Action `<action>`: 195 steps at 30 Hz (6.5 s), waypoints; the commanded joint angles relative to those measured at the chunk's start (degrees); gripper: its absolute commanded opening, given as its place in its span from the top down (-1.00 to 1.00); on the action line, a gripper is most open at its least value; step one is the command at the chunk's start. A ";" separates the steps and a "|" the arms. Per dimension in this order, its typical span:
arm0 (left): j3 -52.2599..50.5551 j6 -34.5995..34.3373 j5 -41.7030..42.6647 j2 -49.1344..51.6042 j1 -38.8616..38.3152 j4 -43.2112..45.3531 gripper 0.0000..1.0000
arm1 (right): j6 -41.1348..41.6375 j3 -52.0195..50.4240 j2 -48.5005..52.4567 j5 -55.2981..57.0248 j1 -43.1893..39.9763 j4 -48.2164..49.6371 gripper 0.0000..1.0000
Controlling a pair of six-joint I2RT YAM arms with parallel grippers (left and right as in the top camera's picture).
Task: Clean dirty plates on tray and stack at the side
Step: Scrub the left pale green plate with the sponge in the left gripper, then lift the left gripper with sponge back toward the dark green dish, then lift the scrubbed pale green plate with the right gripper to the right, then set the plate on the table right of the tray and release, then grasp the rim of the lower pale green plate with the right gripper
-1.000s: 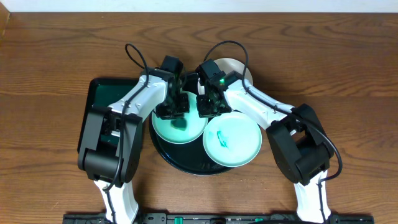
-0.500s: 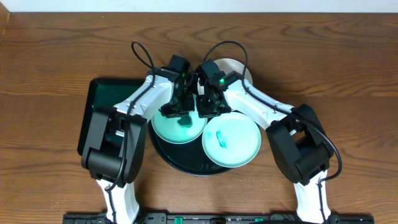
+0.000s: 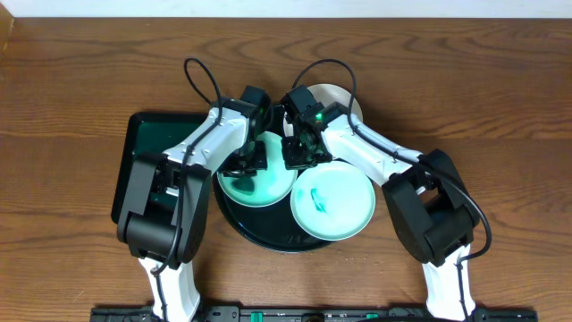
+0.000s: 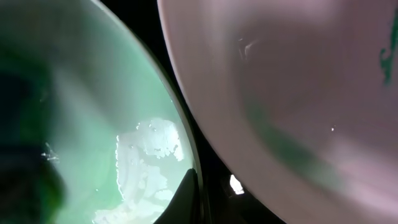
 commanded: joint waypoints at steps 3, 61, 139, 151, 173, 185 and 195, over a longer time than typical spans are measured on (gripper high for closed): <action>-0.76 8.33 20.04 1.16 -1.05 5.22 0.85 | -0.61 -0.39 1.40 -0.74 0.22 -0.37 0.98; 10.03 -0.87 0.26 -28.06 26.32 -1.62 0.86 | -12.63 0.55 -17.92 90.47 28.15 -4.79 0.98; 9.81 4.74 1.57 -22.08 19.47 -2.16 0.85 | -24.65 -16.15 -23.37 -6.19 -26.12 -19.87 0.24; 9.81 4.74 1.55 -22.08 19.47 -2.99 0.86 | -24.00 -29.27 -23.34 -3.28 -19.52 -5.20 0.48; 9.46 3.85 1.57 -22.05 19.41 -3.45 0.86 | 10.99 -24.46 -16.85 1.88 1.33 15.61 0.97; 7.78 0.74 1.60 -21.64 18.01 -3.41 0.86 | 8.94 -20.90 -12.98 1.99 0.87 12.63 0.52; 2.67 -5.35 2.25 -21.62 12.92 -3.41 0.86 | 5.81 -12.61 -6.08 -0.42 0.87 5.84 0.98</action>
